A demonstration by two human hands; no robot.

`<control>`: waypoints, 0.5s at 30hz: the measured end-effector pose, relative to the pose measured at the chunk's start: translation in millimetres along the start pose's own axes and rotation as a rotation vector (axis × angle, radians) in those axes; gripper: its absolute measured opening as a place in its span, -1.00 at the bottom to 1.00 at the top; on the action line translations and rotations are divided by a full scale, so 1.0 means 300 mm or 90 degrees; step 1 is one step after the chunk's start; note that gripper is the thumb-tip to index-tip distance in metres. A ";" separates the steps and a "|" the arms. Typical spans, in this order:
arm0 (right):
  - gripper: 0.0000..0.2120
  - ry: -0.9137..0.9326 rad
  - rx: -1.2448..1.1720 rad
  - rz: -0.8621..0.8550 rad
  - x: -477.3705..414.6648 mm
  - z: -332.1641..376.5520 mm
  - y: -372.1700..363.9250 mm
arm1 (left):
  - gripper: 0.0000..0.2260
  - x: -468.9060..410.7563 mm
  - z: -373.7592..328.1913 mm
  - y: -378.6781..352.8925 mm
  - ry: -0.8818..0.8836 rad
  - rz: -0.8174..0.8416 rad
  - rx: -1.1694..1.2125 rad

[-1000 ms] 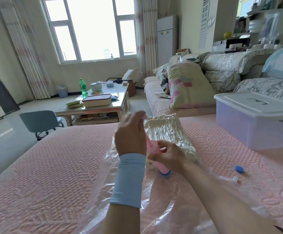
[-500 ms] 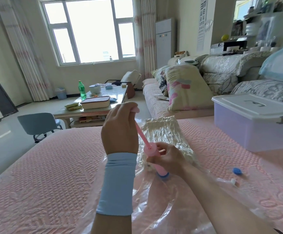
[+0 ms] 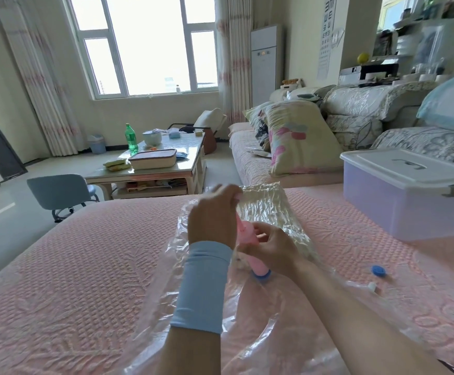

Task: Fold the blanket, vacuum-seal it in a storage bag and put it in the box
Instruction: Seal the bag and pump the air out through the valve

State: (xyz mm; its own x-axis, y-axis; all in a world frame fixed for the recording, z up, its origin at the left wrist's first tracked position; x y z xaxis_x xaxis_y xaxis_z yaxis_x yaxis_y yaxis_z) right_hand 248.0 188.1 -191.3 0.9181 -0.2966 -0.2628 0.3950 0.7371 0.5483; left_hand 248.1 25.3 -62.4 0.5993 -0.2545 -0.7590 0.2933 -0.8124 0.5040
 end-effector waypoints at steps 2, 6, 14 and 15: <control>-0.51 0.001 0.001 0.009 0.001 0.003 0.000 | -0.89 -0.028 -0.023 0.091 -0.024 -0.117 0.031; -0.51 -0.011 -0.003 0.022 -0.006 0.001 -0.014 | -0.89 -0.033 -0.026 0.135 -0.016 -0.242 0.084; -0.64 -0.015 -0.005 0.009 -0.005 0.000 -0.020 | -0.85 0.079 0.072 -0.156 0.145 0.198 -0.007; -0.64 -0.014 -0.005 0.005 -0.003 0.003 -0.018 | -0.86 0.081 0.074 -0.162 0.146 0.212 -0.007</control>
State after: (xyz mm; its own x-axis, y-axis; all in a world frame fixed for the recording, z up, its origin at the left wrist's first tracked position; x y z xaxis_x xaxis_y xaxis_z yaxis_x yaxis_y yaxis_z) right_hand 244.9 183.7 -193.3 0.9219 -0.3037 -0.2407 0.3873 0.7442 0.5443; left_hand 231.8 47.0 -114.6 0.8133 -0.3778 -0.4426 0.0624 -0.6996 0.7118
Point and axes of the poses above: each hand's wrist, its own x-axis away from the middle knuckle, its own y-axis out of the back of the hand, z = x × y, the point moved 3 cm from there along -x, towards the middle knuckle, and after that the axes turned 6 degrees about x, right-handed, at the moved point
